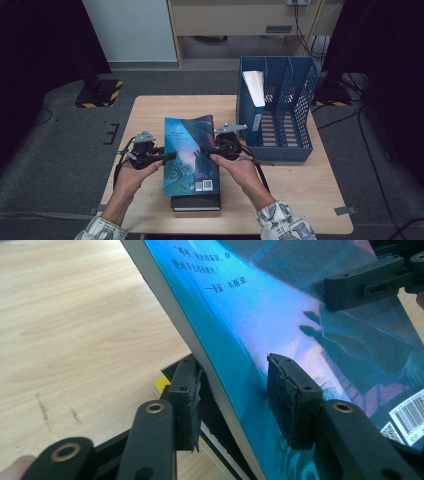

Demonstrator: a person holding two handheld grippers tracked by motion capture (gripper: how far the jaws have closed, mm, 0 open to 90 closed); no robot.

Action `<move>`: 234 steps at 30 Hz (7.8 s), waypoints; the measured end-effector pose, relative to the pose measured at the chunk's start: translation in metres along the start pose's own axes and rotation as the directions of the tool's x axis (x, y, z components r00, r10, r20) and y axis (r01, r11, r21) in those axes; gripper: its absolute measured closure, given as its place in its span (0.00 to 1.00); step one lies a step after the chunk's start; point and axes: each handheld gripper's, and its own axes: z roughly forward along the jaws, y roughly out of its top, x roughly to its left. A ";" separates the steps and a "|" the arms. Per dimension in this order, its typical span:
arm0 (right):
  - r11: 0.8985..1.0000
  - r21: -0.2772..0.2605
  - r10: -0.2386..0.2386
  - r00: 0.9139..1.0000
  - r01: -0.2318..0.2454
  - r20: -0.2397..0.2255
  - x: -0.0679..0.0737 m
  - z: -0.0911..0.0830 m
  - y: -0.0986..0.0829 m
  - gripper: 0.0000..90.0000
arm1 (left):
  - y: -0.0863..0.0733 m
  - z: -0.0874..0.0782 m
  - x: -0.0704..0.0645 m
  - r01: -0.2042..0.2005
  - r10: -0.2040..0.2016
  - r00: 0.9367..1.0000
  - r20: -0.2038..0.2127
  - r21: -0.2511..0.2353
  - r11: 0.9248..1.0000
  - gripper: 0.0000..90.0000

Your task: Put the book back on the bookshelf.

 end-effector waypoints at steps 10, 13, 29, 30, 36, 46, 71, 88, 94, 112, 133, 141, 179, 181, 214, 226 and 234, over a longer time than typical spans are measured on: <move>0.999 -0.043 -0.021 1.000 0.022 0.016 -0.002 -0.007 0.020 0.61 | 0.020 -0.008 0.002 -0.042 0.042 0.999 -0.025 -0.013 0.999 0.70; 0.998 -0.054 -0.023 1.000 0.024 0.020 -0.002 -0.008 0.026 0.63 | 0.026 -0.009 0.004 -0.050 0.049 0.998 -0.034 -0.016 0.999 0.71; 0.992 -0.112 -0.045 0.997 0.051 0.057 -0.006 -0.006 0.054 0.70 | 0.047 -0.006 0.021 -0.070 0.066 0.995 -0.076 -0.049 0.996 0.74; 0.992 -0.117 -0.048 0.997 0.055 0.060 -0.007 -0.005 0.056 0.70 | 0.050 -0.006 0.021 -0.073 0.069 0.994 -0.082 -0.052 0.996 0.75; 0.987 -0.150 -0.051 0.994 0.066 0.097 -0.010 -0.005 0.069 0.73 | 0.070 -0.005 0.021 -0.149 0.139 0.977 -0.160 -0.053 0.987 0.78; 0.982 -0.168 -0.074 0.993 0.089 0.092 -0.013 -0.016 0.054 0.73 | 0.063 -0.006 0.010 -0.159 0.144 0.979 -0.144 -0.100 0.982 0.78; 0.970 -0.200 -0.141 0.990 0.136 -0.013 0.010 -0.033 0.045 0.61 | 0.052 0.001 0.017 -0.050 0.028 0.994 -0.109 -0.212 0.976 0.55; 0.950 -0.234 -0.223 0.974 0.206 -0.049 0.018 -0.034 0.080 0.62 | 0.047 0.004 0.016 -0.055 0.030 0.993 -0.118 -0.213 0.976 0.52; 0.947 -0.232 -0.239 0.970 0.223 -0.044 0.018 -0.034 0.089 0.65 | 0.046 0.006 0.015 -0.050 0.026 0.993 -0.117 -0.213 0.976 0.51; 0.945 -0.199 -0.272 0.962 0.261 -0.032 0.021 -0.025 0.101 0.80 | -0.031 0.005 0.015 -0.029 0.002 0.986 -0.169 -0.158 0.987 0.34; 0.958 -0.191 -0.219 0.976 0.214 -0.005 0.026 -0.045 0.096 0.82 | -0.088 0.017 0.064 0.105 -0.098 0.946 -0.310 0.007 0.994 0.13; 0.957 -0.204 -0.206 0.979 0.204 0.014 0.023 -0.073 0.086 0.82 | -0.094 0.019 0.071 0.137 -0.114 0.941 -0.318 0.050 0.989 0.12; 0.964 -0.231 -0.120 0.989 0.136 0.082 -0.014 -0.155 0.033 0.82 | -0.099 0.030 0.066 0.101 -0.054 0.948 -0.313 0.134 0.986 0.11; 0.965 -0.226 -0.119 0.990 0.132 0.072 -0.015 -0.155 0.032 0.82 | -0.099 0.030 0.067 0.102 -0.055 0.948 -0.313 0.134 0.986 0.11; 0.964 -0.252 0.072 0.996 -0.081 -0.047 -0.057 -0.196 -0.023 0.82 | -0.099 0.030 0.066 0.097 -0.050 0.948 -0.315 0.135 0.986 0.10; 0.948 -0.285 0.138 0.990 -0.139 -0.025 -0.071 -0.233 -0.050 0.82 | -0.099 0.030 0.066 0.097 -0.048 0.947 -0.318 0.138 0.986 0.10; 0.928 -0.329 0.179 0.984 -0.176 -0.021 -0.080 -0.254 -0.044 0.82 | -0.099 0.030 0.066 0.091 -0.041 0.946 -0.320 0.143 0.986 0.10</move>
